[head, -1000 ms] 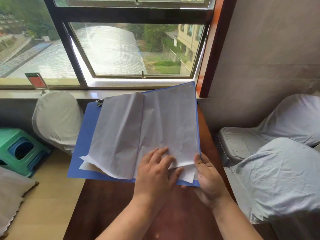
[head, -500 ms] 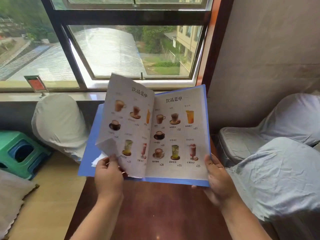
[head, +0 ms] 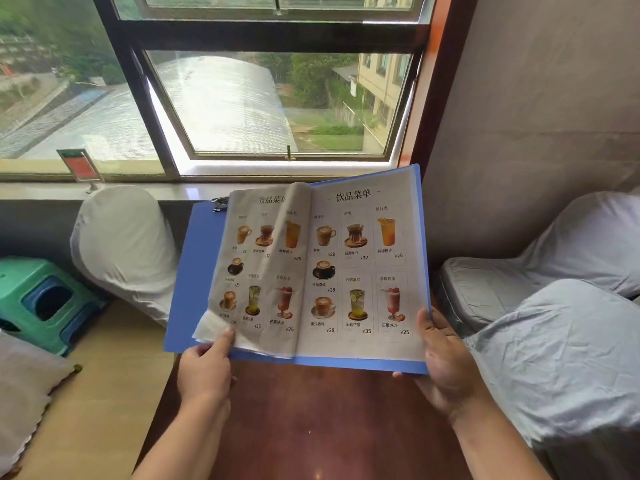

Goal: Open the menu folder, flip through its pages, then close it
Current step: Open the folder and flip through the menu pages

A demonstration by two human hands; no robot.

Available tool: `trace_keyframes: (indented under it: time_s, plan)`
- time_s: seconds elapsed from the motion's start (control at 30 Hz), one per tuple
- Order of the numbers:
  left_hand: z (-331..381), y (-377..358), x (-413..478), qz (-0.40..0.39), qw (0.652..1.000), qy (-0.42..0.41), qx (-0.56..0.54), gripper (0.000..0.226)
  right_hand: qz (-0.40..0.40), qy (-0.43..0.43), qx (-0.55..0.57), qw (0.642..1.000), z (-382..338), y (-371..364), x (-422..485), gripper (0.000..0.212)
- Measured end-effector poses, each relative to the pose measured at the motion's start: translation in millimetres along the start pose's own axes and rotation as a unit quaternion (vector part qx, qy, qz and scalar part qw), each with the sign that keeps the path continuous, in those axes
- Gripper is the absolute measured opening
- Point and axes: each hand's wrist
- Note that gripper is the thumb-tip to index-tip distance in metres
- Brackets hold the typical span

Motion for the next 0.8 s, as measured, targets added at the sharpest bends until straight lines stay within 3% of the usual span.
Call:
trace_keyframes:
  time_s: [0.17, 0.27, 0.4, 0.57, 0.67, 0.73, 0.8]
  plan:
    - [-5.7, 0.0, 0.4, -0.066, 0.986, 0.108, -0.113, 0.045, 0.002, -0.005, 0.001, 1.0, 1.9, 3.1, 1.0, 0.039]
    - [-6.9, 1.0, 2.5, -0.128, 0.969, 0.1, -0.184, 0.046, 0.003, -0.006, 0.004, 1.0, 3.9, 5.0, 1.5, 0.037]
    - [-9.6, 3.3, 6.6, -0.112, 0.969, 0.063, -0.213, 0.053, 0.011, -0.008, 0.003, 1.0, 5.5, 4.0, 0.6, 0.035]
    - [-6.2, 9.1, -1.2, -0.035, 0.986, 0.033, -0.157, 0.038, 0.024, -0.009, 0.007, 1.0, 4.4, -1.5, -1.7, 0.032]
    - [4.7, 11.0, -21.1, 0.078, 0.991, -0.107, -0.023, 0.042, 0.027, -0.004, -0.008, 1.0, 5.2, -2.6, -1.4, 0.031]
    - [14.5, 9.8, -42.4, 0.057, 0.961, -0.266, 0.053, 0.035, 0.026, -0.005, -0.02, 0.999, 6.5, -4.9, -1.0, 0.034]
    - [24.4, 5.4, -58.6, -0.027, 0.926, -0.358, 0.12, 0.036, 0.027, -0.005, -0.021, 0.999, 8.1, -9.3, -0.6, 0.036]
Point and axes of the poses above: each hand's wrist, its own x-axis towards the middle knuckle, its own y-axis out of the back of the hand, z = x × y, and after that the axes turned 12 degrees about x, right-handed
